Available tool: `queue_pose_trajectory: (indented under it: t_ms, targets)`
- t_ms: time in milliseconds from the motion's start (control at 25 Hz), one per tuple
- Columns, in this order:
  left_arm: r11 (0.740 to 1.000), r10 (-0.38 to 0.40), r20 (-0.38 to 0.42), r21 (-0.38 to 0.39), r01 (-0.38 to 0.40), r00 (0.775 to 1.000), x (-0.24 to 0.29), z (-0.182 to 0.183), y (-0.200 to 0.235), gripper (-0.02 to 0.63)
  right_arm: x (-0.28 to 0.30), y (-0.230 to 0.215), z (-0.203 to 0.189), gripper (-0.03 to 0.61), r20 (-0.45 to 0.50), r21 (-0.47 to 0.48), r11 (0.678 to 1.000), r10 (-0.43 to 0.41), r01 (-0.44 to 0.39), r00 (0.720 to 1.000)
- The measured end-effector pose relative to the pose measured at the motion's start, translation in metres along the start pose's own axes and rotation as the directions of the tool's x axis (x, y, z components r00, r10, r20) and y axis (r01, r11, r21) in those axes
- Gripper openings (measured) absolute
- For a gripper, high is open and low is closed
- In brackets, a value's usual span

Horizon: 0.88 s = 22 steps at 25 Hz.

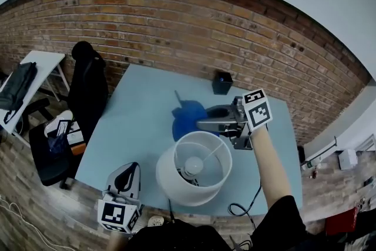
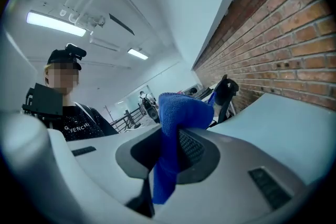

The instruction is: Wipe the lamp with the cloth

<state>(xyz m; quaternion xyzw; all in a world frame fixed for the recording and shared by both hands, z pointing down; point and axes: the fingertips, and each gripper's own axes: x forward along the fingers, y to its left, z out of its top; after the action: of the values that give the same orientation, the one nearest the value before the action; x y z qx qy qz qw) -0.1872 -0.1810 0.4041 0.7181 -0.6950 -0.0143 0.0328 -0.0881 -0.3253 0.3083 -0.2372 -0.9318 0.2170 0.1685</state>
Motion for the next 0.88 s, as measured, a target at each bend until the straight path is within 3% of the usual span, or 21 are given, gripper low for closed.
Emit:
queue_pose_trajectory:
  t_ms: [200,400,720,880]
  targets:
    - [0.999,0.045,-0.013,-0.007,-0.045,0.999,-0.009,-0.004,0.005,0.008,0.020,-0.016,-0.013,0.061,-0.141,0.055,0.994,0.104,-0.097,0.984]
    - [0.997,0.073,-0.023,-0.013,-0.073,0.997,-0.018,-0.007,0.011,0.009,0.040,-0.043,-0.037,0.061,-0.234,0.128,0.987,0.121,-0.092,0.965]
    - [0.996,0.087,-0.054,-0.015,-0.088,0.995,-0.029,-0.016,0.017,0.009,0.054,-0.082,-0.069,0.061,-0.241,0.195,0.981,0.048,0.000,0.969]
    - [0.997,0.070,-0.047,-0.009,-0.070,0.996,-0.030,-0.016,0.013,0.008,0.046,-0.099,-0.072,0.061,-0.278,0.151,0.982,-0.068,0.113,0.958]
